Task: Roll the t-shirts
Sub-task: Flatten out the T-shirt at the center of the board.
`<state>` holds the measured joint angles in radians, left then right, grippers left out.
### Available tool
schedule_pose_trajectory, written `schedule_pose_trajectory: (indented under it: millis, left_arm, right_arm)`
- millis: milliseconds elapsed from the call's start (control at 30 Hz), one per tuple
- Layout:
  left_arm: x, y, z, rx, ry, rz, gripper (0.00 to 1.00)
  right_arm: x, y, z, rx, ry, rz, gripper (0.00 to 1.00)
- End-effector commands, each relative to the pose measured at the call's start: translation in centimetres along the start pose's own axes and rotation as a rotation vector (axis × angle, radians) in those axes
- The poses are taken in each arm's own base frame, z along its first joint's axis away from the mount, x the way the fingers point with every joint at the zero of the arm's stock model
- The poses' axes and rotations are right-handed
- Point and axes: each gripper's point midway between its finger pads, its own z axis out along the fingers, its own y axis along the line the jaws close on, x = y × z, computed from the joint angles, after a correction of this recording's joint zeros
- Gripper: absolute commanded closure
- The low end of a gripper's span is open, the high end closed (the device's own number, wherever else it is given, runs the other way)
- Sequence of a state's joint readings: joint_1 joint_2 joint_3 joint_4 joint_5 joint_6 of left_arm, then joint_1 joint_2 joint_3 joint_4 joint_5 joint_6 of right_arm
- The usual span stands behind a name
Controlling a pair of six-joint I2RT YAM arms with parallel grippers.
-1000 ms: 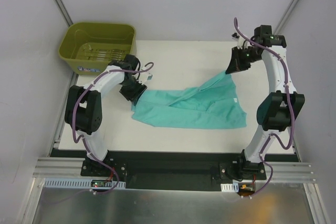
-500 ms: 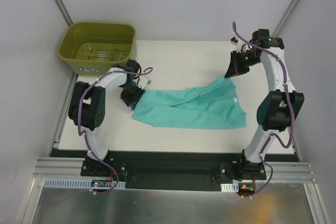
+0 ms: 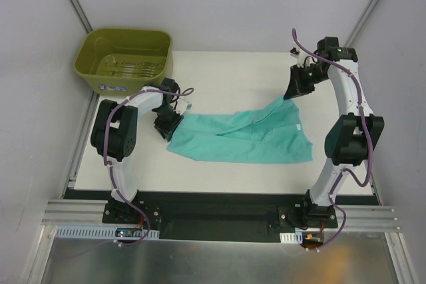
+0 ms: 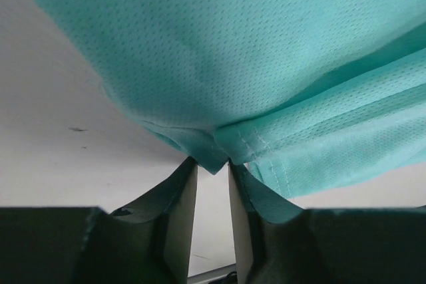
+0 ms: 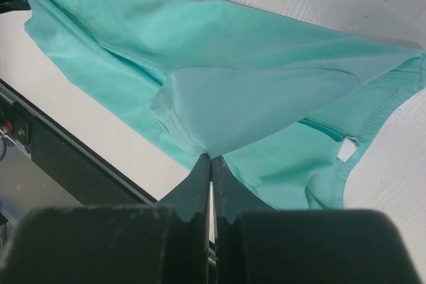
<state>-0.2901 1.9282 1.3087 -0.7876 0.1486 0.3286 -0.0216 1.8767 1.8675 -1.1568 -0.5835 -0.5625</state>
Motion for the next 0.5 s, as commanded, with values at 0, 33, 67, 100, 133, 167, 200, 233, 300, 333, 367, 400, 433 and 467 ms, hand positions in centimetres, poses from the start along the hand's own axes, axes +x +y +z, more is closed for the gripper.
schedule_pose_trajectory:
  millis: [0,33,67,100,133,167,200,233,300,333,367,400,433,467]
  left_arm:
    - [0.8,0.1,0.5,0.011,0.031,-0.018,0.78]
    - [0.7,0.0,0.5,0.016,0.026,-0.016,0.8]
    - [0.6,0.0,0.6,0.02,0.027,-0.015,0.85]
    - [0.4,0.0,0.5,0.021,0.022,-0.011,0.89]
    - [0.3,0.0,0.5,0.023,0.018,-0.008,0.95]
    - [0.1,-0.1,0.1,0.023,0.007,-0.004,1.0]
    - [-0.4,0.1,-0.6,0.011,-0.016,0.004,1.0]
    - [-0.6,0.2,-1.2,0.002,-0.029,0.011,1.0]
    - [-2.1,0.8,-4.2,-0.051,-0.105,0.034,1.0]
    - [-2.7,1.0,-5.5,-0.072,-0.135,0.041,1.0]
    - [-3.0,1.1,-7.5,-0.096,-0.169,0.052,1.0]
    - [-4.6,1.6,-10.2,-0.137,-0.239,0.058,1.0]
    - [-5.2,1.8,-11.9,-0.158,-0.278,0.058,1.0]
    - [-6.7,1.9,-15.3,-0.191,-0.364,0.071,1.0]
  right_arm:
    - [-0.2,-0.1,-0.1,0.019,0.002,-0.005,0.99]
    - [-0.2,-0.1,-0.1,0.02,0.004,-0.006,0.99]
    - [-0.2,-0.2,0.0,0.021,0.005,-0.007,0.99]
    - [-0.1,-0.2,0.0,0.025,0.008,-0.008,0.99]
    - [-0.2,-0.3,-0.1,0.03,0.006,-0.011,1.0]
    - [-0.3,-0.5,-0.2,0.041,0.004,-0.012,0.99]
    - [-0.3,-1.0,-0.5,0.07,0.004,-0.014,0.99]
    - [-0.7,-1.2,-1.0,0.091,-0.017,-0.02,0.99]
    - [-1.6,-2.3,-2.4,0.118,-0.063,0.004,0.99]
    - [-2.8,-2.6,-3.8,0.14,-0.112,-0.006,0.99]
    - [-3.3,-4.1,-4.8,0.17,-0.139,0.02,0.99]
    - [-3.8,-4.8,-5.7,0.184,-0.166,0.038,0.99]
    - [-4.4,-5.4,-6.8,0.194,-0.197,0.055,0.99]
    - [-5.4,-6.8,-8.6,0.217,-0.25,0.073,0.99]
